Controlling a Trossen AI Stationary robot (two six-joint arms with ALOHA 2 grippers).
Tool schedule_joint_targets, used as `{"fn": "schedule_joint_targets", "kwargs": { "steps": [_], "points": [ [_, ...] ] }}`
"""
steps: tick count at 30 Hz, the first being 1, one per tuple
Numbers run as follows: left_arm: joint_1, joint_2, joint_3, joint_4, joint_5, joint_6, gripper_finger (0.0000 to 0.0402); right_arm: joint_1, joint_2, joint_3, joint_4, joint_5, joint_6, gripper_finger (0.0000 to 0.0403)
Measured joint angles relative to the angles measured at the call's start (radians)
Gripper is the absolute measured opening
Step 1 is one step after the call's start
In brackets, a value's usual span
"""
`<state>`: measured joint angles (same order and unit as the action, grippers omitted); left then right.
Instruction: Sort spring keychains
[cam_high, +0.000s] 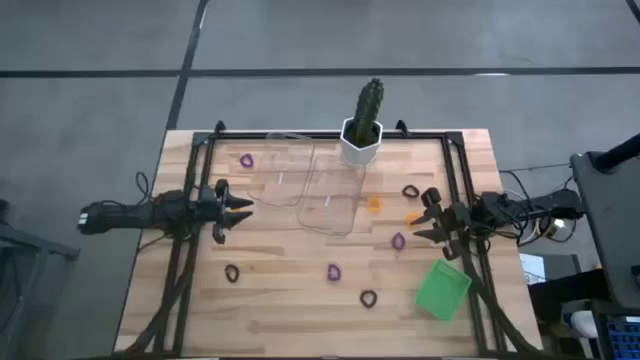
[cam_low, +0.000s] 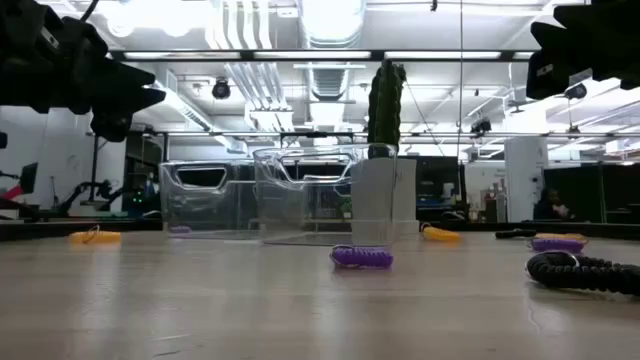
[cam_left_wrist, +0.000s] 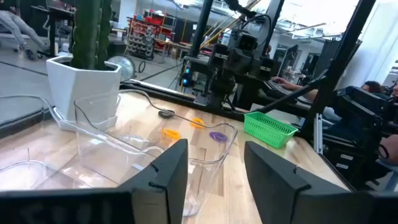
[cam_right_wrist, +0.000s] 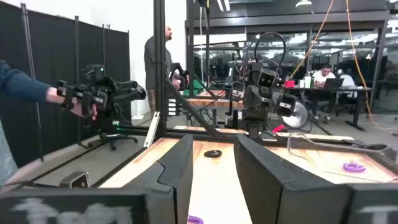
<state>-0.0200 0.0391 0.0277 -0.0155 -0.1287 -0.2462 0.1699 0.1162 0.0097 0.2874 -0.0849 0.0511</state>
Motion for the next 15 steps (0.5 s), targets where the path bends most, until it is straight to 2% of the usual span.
{"fn": "schedule_joint_targets", "kwargs": {
  "steps": [15],
  "points": [
    [0.0, 0.0, 0.0, 0.0, 0.0, 0.0, 0.0151, 0.0, 0.0, 0.0, 0.001, 0.02, -0.006, 0.0112]
  ]
}}
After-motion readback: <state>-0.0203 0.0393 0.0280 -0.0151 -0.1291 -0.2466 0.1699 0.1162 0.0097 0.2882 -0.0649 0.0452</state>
